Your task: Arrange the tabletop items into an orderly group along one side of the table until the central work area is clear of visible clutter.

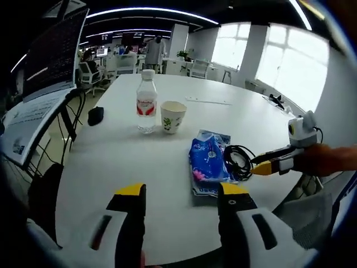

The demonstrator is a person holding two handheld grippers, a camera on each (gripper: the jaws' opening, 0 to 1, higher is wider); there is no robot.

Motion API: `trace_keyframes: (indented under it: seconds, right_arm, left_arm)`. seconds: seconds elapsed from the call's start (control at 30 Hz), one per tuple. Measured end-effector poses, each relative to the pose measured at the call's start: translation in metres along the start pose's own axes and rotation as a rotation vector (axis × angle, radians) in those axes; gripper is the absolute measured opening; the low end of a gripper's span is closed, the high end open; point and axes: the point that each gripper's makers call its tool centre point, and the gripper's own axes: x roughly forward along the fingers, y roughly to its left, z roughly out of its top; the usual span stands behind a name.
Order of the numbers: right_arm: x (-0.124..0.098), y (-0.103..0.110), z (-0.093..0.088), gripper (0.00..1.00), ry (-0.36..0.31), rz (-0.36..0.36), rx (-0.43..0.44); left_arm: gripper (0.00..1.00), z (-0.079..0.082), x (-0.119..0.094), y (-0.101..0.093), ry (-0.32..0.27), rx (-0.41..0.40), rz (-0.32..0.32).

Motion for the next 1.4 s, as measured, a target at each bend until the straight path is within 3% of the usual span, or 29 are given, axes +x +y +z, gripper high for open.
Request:
trace_keyframes:
  seconds: [0.3,0.4,0.53,0.63,0.77,0.83,0.97,1.23,1.4]
  right_arm:
    - [0.023,0.008,0.003,0.42,0.057,0.014,-0.088]
    - [0.027,0.008,0.005,0.38,0.064,0.009,-0.084]
    - [0.033,0.009,0.009,0.27,0.053,0.016,-0.029]
    - [0.038,0.009,0.012,0.25,0.056,0.009,-0.030]
    - [0.042,0.007,0.001,0.23,0.127,-0.005,-0.050]
    - [0.044,0.003,-0.003,0.20,0.159,-0.025,-0.099]
    - [0.044,-0.001,-0.002,0.12,0.167,-0.042,-0.124]
    - [0.037,-0.003,-0.002,0.10,0.126,-0.045,-0.096]
    - [0.026,-0.002,0.003,0.10,0.075,-0.036,-0.057]
  left_arm:
    - [0.51,-0.001,-0.002,0.003,-0.015,-0.031,0.007]
    - [0.51,0.000,-0.004,0.006,-0.021,-0.040,0.014]
    - [0.51,0.001,-0.005,0.010,-0.027,-0.041,0.017]
    - [0.51,0.000,-0.005,0.013,-0.026,-0.047,0.020]
    - [0.50,0.000,-0.006,0.015,-0.031,-0.058,0.027]
    - [0.50,-0.001,-0.006,0.016,-0.031,-0.059,0.029]
    - [0.51,-0.001,-0.005,0.016,-0.031,-0.063,0.027]
    - [0.54,0.003,-0.004,0.016,-0.027,-0.026,0.011]
    - [0.55,0.004,-0.003,0.016,-0.009,0.041,-0.025]
